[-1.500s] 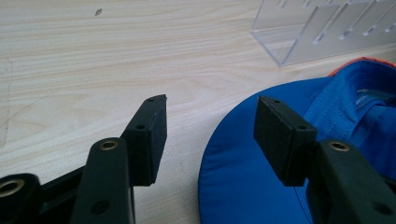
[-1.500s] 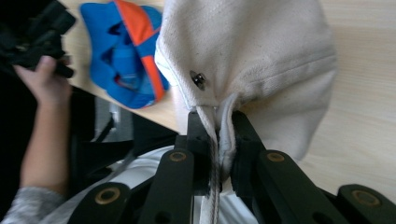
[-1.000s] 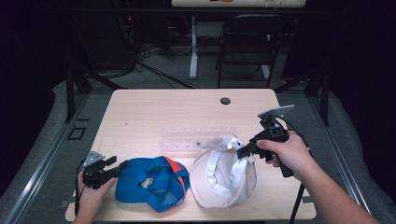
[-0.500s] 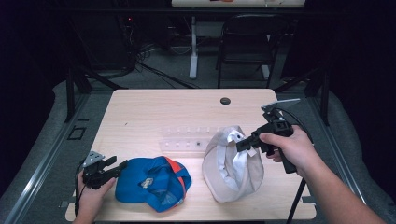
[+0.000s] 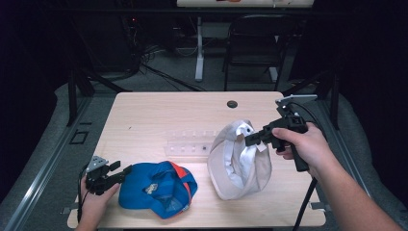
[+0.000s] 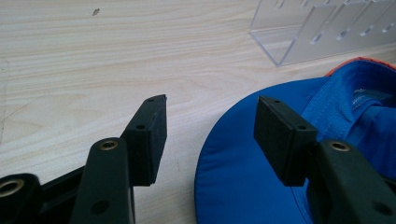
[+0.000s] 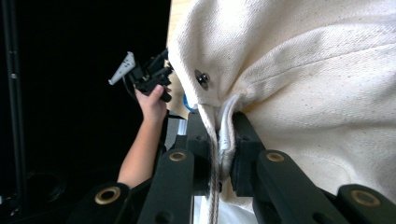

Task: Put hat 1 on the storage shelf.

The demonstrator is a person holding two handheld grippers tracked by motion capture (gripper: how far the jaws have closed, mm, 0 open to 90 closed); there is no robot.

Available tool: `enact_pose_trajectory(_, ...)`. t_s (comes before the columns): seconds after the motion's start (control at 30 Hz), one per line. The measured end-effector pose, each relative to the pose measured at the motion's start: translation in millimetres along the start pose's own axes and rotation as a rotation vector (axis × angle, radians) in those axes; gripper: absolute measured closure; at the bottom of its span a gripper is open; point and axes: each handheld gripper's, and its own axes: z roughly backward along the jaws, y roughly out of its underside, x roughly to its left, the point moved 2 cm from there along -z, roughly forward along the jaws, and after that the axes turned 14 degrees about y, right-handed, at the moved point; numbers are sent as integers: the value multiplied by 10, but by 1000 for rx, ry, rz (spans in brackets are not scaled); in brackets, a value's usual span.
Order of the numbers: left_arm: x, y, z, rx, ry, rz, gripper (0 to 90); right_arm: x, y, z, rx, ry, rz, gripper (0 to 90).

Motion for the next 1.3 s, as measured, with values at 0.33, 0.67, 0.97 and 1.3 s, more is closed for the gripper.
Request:
enact_pose_trajectory(0.33, -1, 1, -6, 0, 3, 0, 449, 175, -171, 23, -15, -43, -14, 812)
enact_pose_trajectory(0.67, 0, -7, 8, 7, 6, 2, 449, 411, -351, 103, -49, -56, -13, 812)
enact_pose_trajectory(0.97, 4, -12, 9, 6, 10, 2, 449, 573, -537, 70, -72, -50, -23, 811)
enact_pose_trajectory(1.3, 1, -17, 8, 5, 14, 0, 449, 694, -755, -82, -90, -44, -43, 812)
